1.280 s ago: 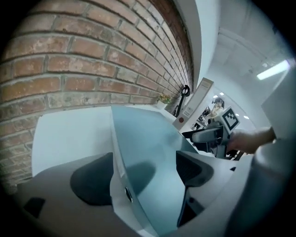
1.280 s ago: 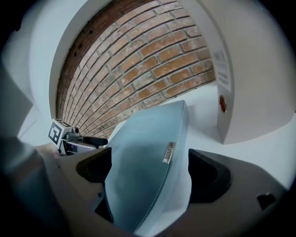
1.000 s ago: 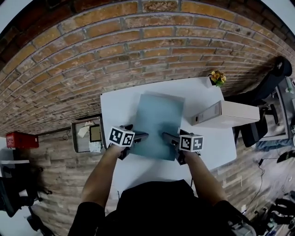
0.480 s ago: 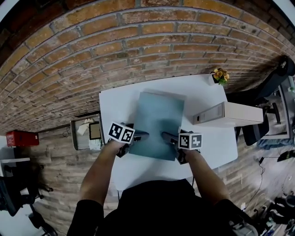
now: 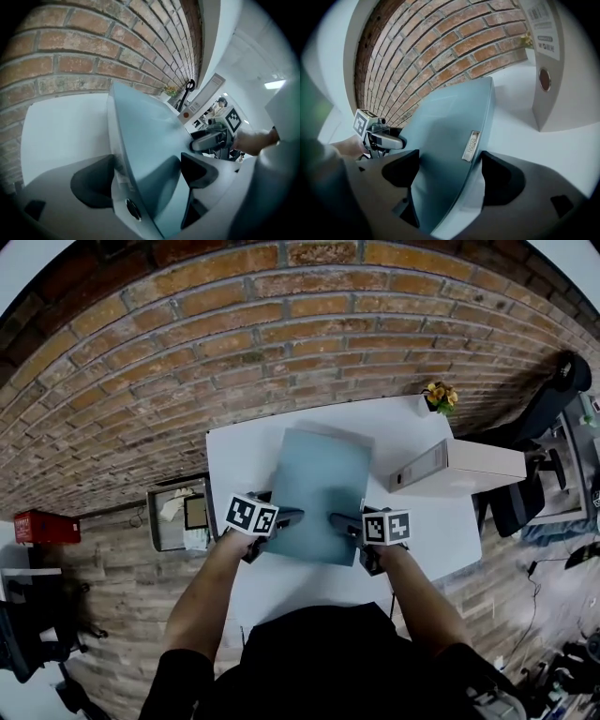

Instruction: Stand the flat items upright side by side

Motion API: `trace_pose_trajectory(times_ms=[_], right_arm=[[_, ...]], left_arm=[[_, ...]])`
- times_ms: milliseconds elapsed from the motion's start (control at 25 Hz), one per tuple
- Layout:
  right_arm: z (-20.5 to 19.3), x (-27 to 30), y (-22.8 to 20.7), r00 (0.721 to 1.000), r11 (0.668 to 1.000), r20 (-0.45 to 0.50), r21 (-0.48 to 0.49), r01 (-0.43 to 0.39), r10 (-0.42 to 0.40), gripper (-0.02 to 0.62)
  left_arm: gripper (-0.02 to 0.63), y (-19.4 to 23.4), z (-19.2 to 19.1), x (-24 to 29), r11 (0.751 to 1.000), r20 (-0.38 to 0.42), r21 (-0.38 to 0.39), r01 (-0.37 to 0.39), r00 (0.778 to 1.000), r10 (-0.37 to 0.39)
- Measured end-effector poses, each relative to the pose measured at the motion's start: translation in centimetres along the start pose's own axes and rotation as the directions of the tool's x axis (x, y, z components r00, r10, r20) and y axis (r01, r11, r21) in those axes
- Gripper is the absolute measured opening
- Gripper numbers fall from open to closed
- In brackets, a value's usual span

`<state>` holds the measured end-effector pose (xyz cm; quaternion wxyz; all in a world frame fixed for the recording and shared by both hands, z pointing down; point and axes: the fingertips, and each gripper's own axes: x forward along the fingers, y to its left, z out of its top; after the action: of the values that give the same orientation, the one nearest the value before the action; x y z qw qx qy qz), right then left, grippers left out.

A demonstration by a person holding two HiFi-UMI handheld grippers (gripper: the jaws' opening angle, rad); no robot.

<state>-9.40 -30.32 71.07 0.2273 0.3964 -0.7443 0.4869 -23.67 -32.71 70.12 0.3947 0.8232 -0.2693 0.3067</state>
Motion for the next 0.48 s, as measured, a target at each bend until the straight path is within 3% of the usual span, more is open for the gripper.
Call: trace_pose_trajectory(times_ms=[240, 480], right_arm=[[0.2, -2.0, 2.3, 0.997, 0.992, 0.076, -0.120, 0.030, -0.021, 0.420], [0.4, -3.9, 5.0, 0.987, 0.961, 0.154, -0.264, 0.082, -0.042, 0.399]], left_arm=[[0.462, -1.3, 0.5, -2.9, 0.991, 0.049, 0.123, -0.051, 0.998, 0.045], [0.457, -2.6, -0.2, -5.6, 0.974, 0.103, 0.197, -0.114, 0.990, 0.095]])
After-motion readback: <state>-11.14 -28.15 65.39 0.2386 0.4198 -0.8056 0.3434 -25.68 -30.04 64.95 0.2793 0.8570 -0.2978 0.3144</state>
